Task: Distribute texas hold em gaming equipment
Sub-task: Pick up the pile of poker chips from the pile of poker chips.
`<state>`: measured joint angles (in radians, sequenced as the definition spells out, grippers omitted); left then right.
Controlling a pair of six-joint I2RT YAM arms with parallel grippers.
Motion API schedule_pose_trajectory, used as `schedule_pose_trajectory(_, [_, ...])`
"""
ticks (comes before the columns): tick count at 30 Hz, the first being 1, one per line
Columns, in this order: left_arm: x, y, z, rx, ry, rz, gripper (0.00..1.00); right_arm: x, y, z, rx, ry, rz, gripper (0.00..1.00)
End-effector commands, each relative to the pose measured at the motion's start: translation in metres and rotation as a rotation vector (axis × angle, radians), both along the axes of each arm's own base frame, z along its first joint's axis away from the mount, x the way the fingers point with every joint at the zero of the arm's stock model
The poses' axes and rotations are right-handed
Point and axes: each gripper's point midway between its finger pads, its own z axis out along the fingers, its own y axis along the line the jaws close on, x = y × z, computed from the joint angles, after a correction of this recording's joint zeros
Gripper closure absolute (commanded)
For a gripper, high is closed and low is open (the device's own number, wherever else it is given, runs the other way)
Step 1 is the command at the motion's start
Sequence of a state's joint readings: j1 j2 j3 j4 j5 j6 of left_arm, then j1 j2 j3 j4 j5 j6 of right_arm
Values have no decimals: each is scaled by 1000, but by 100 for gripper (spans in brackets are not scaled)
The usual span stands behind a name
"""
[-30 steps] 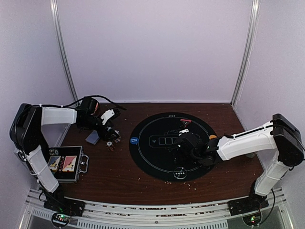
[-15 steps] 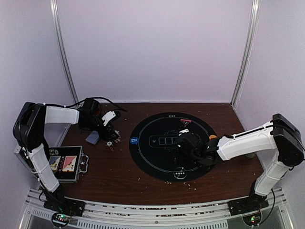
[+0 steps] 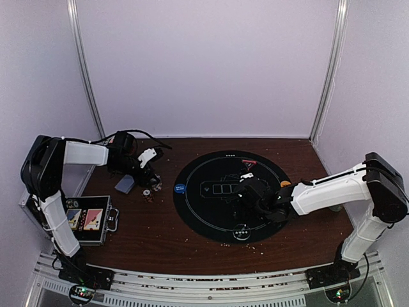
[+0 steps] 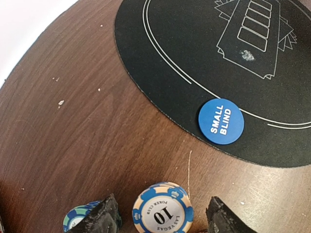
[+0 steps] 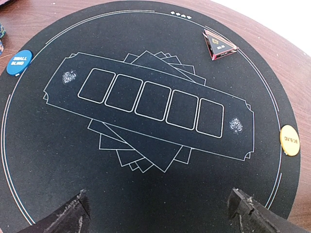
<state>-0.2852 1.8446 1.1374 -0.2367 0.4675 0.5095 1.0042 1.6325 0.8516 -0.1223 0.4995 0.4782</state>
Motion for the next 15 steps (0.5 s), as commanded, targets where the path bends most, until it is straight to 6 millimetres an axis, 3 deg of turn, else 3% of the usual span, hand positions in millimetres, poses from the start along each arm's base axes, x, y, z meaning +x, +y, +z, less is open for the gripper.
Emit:
schedule_pose_trajectory(1, [10,-2,4,-6,-24,3,34,0,-2,5,4,-25,-18,0])
schedule_pose_trajectory(15, [12,1,-3,14,-9,13,41,0,-3,5,5,-26,-20,0])
